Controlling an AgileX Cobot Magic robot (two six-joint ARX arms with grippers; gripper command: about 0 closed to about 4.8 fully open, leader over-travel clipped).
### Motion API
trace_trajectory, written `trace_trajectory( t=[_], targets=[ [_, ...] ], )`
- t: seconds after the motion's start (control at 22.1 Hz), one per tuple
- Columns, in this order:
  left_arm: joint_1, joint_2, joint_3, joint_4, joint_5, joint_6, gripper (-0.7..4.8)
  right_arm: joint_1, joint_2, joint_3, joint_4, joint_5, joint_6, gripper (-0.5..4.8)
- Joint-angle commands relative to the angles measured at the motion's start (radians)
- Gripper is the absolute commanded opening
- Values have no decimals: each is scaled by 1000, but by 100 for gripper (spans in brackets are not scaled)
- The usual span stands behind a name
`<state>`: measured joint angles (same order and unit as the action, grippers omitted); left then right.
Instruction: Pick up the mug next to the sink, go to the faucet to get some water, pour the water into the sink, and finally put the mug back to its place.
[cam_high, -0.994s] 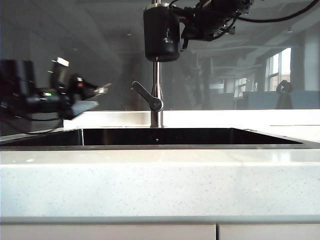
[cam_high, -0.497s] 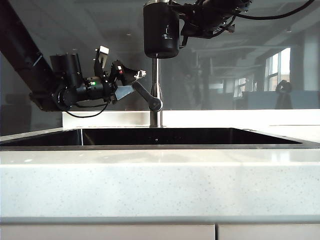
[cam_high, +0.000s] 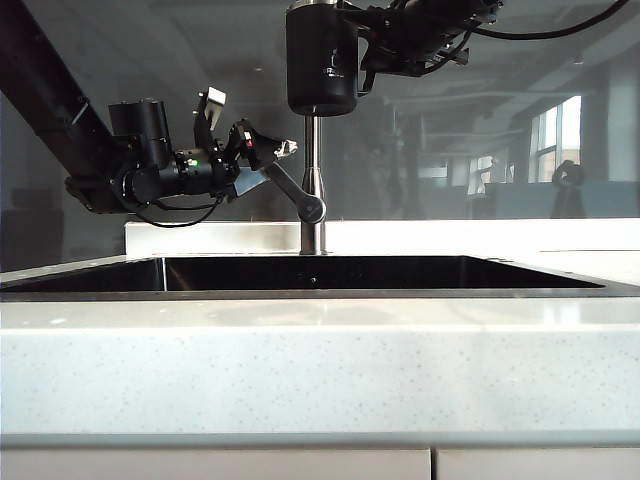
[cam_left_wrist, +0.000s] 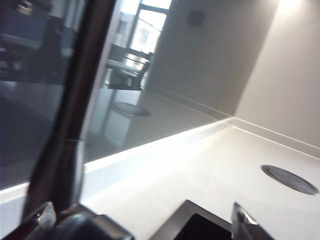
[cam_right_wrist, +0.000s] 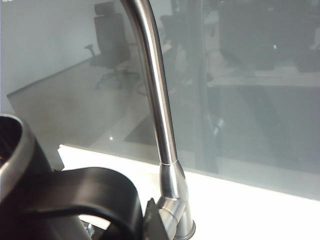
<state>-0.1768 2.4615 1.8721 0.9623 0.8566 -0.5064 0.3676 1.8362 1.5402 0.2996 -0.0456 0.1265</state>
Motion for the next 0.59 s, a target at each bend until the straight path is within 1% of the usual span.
trace_trajectory(
  t=[0.05, 0.27, 0.59],
  targets=[
    [1, -3, 5, 27, 63, -16, 465, 2, -15, 10, 43, -1, 8, -1],
    [2, -4, 5, 32, 132, -35, 457, 2, -15, 10, 46, -1, 8, -1],
    [2, -5, 4, 124, 203, -151, 457, 2, -15, 10, 48, -2, 8, -1]
  ],
)
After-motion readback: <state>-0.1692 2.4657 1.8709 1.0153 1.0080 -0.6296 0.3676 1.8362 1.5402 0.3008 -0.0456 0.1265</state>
